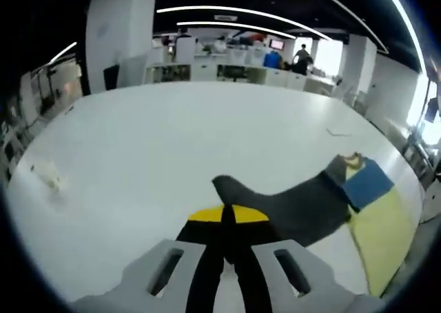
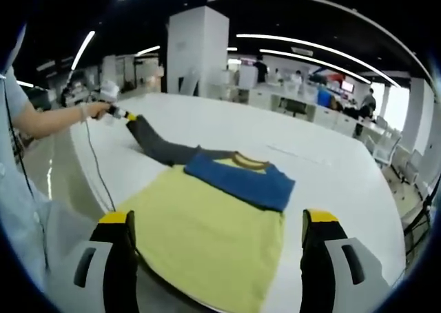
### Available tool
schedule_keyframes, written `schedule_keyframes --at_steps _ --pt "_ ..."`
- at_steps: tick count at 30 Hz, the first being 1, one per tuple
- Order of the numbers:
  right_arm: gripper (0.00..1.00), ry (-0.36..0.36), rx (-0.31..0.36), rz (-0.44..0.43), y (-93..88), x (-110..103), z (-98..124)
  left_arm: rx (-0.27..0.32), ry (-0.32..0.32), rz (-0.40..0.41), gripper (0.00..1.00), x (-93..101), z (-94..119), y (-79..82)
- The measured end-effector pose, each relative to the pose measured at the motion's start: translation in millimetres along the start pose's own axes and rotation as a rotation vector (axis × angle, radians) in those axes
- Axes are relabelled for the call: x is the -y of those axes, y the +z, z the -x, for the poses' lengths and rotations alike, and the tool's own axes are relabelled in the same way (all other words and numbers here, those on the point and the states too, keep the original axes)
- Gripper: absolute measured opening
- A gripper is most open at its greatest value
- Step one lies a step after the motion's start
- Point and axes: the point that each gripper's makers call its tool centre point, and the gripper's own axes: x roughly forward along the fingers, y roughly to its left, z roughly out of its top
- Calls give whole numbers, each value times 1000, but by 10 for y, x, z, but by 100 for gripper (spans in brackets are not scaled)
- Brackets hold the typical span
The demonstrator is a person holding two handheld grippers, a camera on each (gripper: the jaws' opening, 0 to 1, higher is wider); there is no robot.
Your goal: Fold the garment on the visible template until the final outline fits inside the template.
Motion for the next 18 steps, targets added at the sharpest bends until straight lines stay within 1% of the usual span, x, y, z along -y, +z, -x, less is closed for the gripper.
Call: schedule_keyframes --at_steps 3,7,14,18 --pt "100 -1 7 -5 19 4 14 2 -10 -11 0 59 17 41" --pt "100 4 -3 -1 -2 -10 19 16 -15 -26 0 119 30 114" --pt "100 10 0 -6 9 -25 30 45 -32 -47 0 235 63 292" --pt "100 12 -2 -4 8 -30 29 55 -40 -51 0 299 90 339"
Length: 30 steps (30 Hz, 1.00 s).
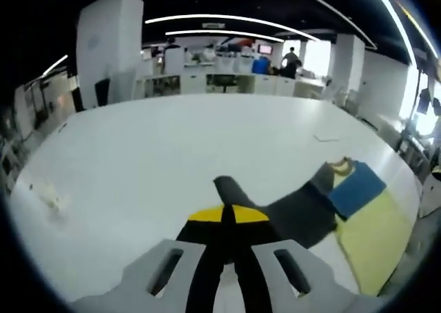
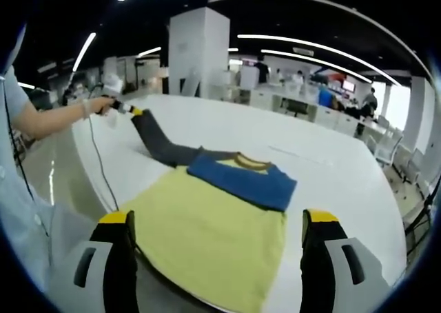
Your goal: Fold the garment on the visible template until the final outline fits inside the template.
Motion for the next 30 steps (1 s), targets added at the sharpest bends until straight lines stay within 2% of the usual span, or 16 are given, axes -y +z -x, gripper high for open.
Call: schedule_keyframes --at_steps 13,18,30 --pt "100 24 -6 5 -80 39 46 41 1 3 0 148 88 115" --pt "100 27 -1 11 -92 86 81 67 -11 20 0 284 103 194" --pt "100 35 13 13 -131 181 162 87 -30 -13 0 621 135 358"
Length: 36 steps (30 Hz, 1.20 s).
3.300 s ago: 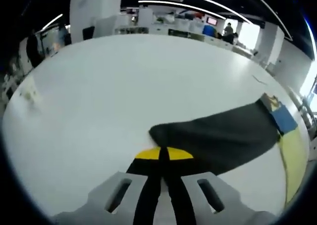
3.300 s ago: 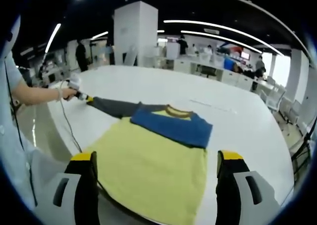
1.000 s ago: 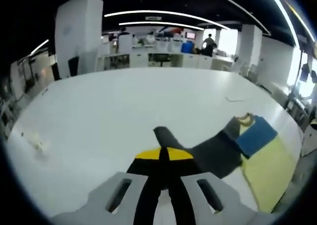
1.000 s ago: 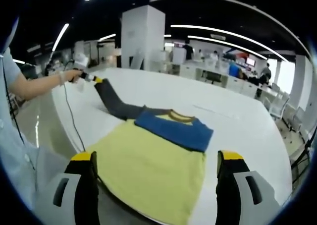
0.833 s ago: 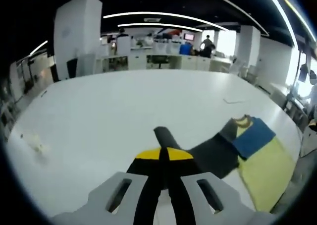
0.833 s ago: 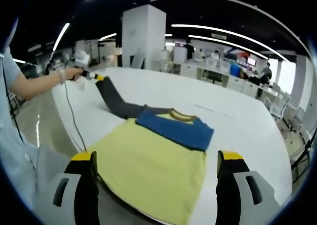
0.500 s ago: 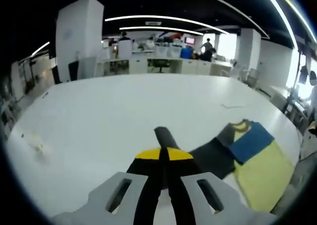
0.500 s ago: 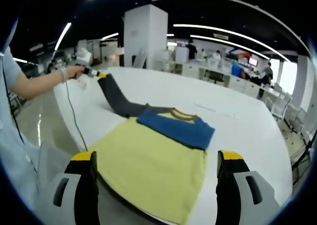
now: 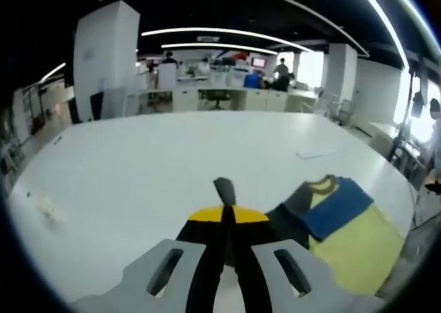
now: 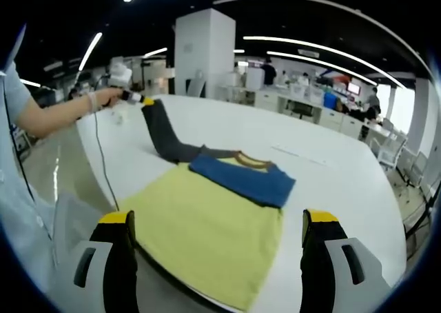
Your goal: Fold the garment on the visible template until the final outline fits inside the template.
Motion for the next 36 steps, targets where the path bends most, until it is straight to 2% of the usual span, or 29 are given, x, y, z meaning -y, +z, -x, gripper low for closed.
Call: schedule_keyframes --at_steps 11,23,29,36 --pt "100 11 0 2 -52 33 124 36 -31 -30 0 340 36 203" --pt "100 28 14 8 -133 104 278 86 -72 -80 0 802 122 481" --pt "100 30 20 9 -161 128 353 102 -81 -100 0 965 158 569" --pt "100 29 33 14 -156 165 410 141 -85 -117 0 1090 235 756"
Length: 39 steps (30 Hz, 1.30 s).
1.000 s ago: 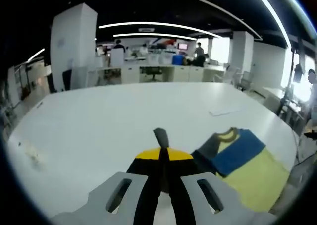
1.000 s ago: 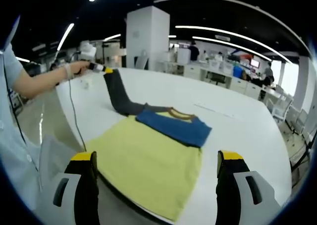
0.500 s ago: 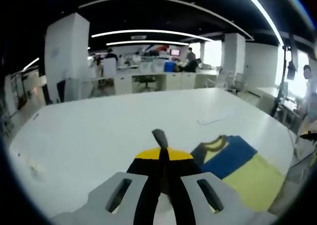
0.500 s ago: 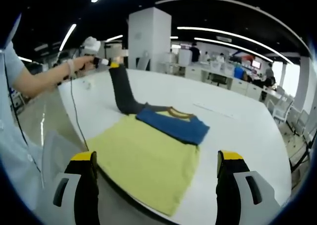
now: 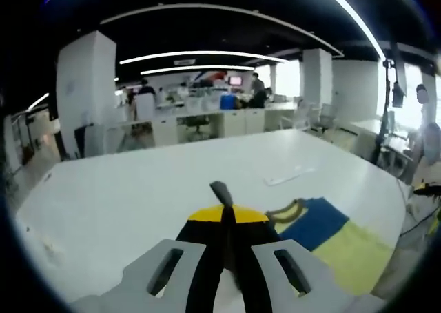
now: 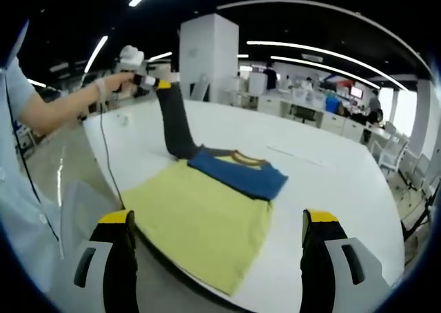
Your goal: Fold the garment on the visible template until the final outline fits inside the template.
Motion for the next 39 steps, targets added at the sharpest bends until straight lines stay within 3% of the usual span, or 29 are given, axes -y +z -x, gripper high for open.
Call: schedule_keyframes --at_steps 19,39 --pt "100 14 10 3 -12 21 28 57 1 -42 0 107 27 414" --pt "100 11 23 -7 -62 92 87 80 -70 -100 0 606 -222 721"
